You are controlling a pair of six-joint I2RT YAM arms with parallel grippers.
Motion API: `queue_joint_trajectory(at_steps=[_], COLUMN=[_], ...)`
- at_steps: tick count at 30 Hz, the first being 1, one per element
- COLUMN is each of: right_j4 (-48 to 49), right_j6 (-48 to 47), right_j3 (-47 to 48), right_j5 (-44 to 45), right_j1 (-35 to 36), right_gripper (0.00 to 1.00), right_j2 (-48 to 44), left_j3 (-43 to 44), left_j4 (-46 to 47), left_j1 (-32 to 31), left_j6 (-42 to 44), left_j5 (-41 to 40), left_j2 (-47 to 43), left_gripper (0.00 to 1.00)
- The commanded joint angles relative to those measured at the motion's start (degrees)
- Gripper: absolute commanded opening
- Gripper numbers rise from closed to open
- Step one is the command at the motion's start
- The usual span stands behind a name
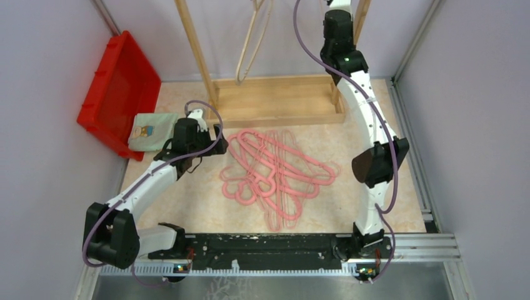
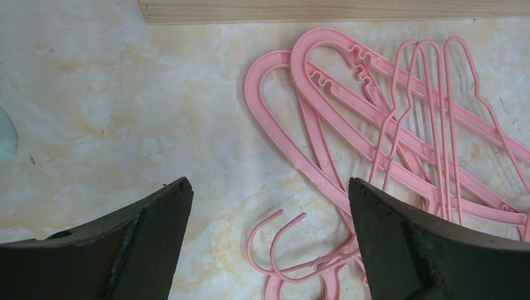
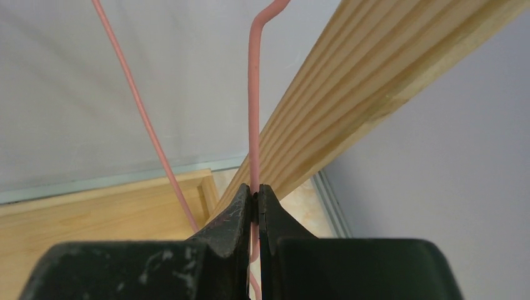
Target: Organize the hangers
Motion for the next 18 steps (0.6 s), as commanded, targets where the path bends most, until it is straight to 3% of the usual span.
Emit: queue_joint_trajectory(at_steps=[1, 2, 3, 7, 9, 13, 18], right_j4=[-1.38, -1.25, -1.16, -0.50, 0.43, -0.22, -2.87], right_j6=[3.08, 3.40, 3.70, 5.88, 6.77, 8.83, 11.59], right_j3=[-5.70, -7.10, -8.70, -15.37, -19.00, -23.49, -28.67], right_j5=[1.12, 0.97, 0.53, -1.40, -1.88, -4.19, -7.07], right_j1=[-0.11, -0.17, -0.12, -0.11, -0.12, -0.12, -0.10], right_gripper=[0.00, 0.01, 0.08, 0.50, 0.63, 0.79, 0.86], right_j2=[-4.58, -5.68, -6.88, -13.23, -16.96, -24.44, -33.75], left_j3=[3.16, 3.35, 3.46, 3.42, 3.31, 3.06, 2.82], left_j4=[1.55, 1.58, 1.51, 1.35, 1.47, 1.58, 1.79], left_j1=[-0.26, -0.26, -0.26, -0.26, -0.26, -0.26, -0.24], left_j6=[1.23, 1.25, 1.22, 1.11, 1.21, 1.34, 1.14], left_j5=[0.97, 1.10, 1.23, 1.45, 1.31, 1.32, 1.69], left_j2=[1.26, 1.50, 1.66, 1.76, 1.64, 1.23, 1.09], left_gripper=[1.00, 1.00, 1.00, 1.00, 1.00, 1.00, 1.00])
